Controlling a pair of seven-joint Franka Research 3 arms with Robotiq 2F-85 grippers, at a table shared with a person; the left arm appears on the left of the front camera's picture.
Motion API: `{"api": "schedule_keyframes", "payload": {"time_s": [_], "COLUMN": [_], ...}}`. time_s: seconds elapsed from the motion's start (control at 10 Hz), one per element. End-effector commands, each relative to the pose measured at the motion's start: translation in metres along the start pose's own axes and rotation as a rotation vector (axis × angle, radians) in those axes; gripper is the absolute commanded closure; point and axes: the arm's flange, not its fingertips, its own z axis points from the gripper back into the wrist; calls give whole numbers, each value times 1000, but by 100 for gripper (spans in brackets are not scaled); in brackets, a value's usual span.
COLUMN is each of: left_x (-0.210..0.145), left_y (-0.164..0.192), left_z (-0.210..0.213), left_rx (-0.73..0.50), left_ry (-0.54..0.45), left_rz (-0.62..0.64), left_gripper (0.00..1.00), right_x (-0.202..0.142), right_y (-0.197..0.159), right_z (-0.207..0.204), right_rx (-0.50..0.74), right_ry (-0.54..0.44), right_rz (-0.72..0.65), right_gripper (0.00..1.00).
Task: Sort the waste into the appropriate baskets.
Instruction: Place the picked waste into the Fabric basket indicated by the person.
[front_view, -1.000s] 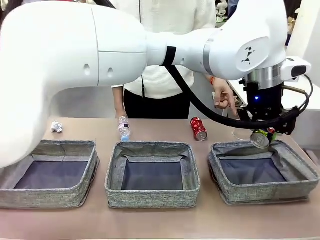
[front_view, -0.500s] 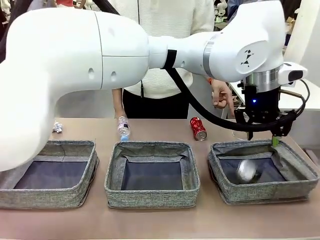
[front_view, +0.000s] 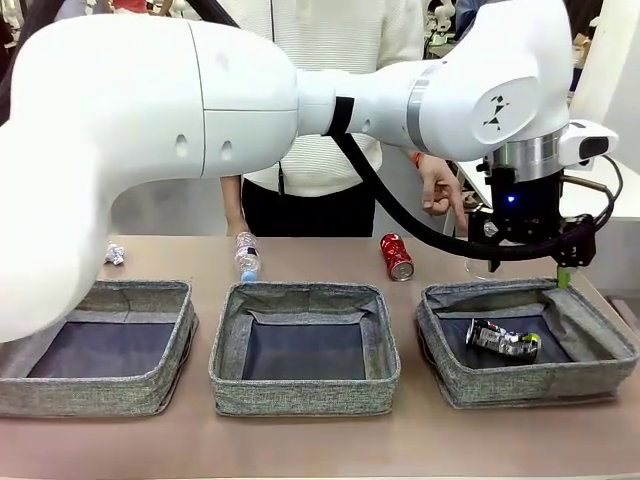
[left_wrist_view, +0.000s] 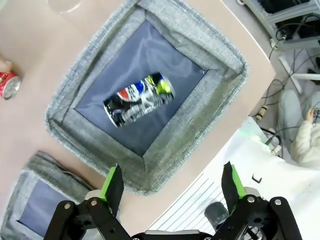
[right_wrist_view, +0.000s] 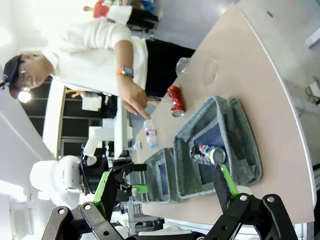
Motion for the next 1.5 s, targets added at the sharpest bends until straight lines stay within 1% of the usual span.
{"api": "schedule_keyframes", "payload": {"time_s": [0.0, 0.1, 0.2, 0.3, 0.4, 0.6, 0.7, 0.8, 0.9, 1.0, 1.1, 1.2, 1.3, 1.4], "left_x": [-1, -15, -38, -68, -105, -192, -231, -269, -314, -353, -388, -422, -462, -496], "left_y": [2, 9, 22, 40, 63, 128, 162, 198, 238, 270, 296, 320, 340, 350], "left_z": [13, 34, 60, 88, 113, 157, 173, 186, 200, 213, 225, 233, 238, 240], "left_rx": [-10, -43, -65, -92, -88, -137, -241, -339, -408, -489, -556, -685, -776, -866], "left_ry": [12, 11, -19, -29, -12, 15, -12, -69, -123, -150, -151, -170, -177, -218], "left_rz": [12, 30, 65, 104, 162, 351, 422, 495, 605, 690, 732, 716, 731, 726], "left_gripper": [0, 0, 0, 0, 0, 0, 0, 0, 0, 0, 0, 0, 0, 0], "right_x": [0, -2, -4, -7, -14, -40, -58, -74, -88, -98, -106, -114, -121, -123], "right_y": [0, 1, 7, 15, 25, 51, 62, 71, 87, 100, 113, 125, 134, 137], "right_z": [0, -10, -27, -48, -73, -137, -170, -194, -212, -221, -228, -237, -248, -257], "right_rx": [0, -32, -27, -23, -11, 27, 51, 39, 132, 132, 141, 144, 123, 102], "right_ry": [0, 51, 91, 140, 198, 368, 453, 497, 577, 592, 608, 609, 618, 629], "right_rz": [0, 20, 31, 51, 65, 100, 105, 108, 47, 33, 1, -45, -62, -83], "right_gripper": [0, 0, 0, 0, 0, 0, 0, 0, 0, 0, 0, 0, 0, 0]}}
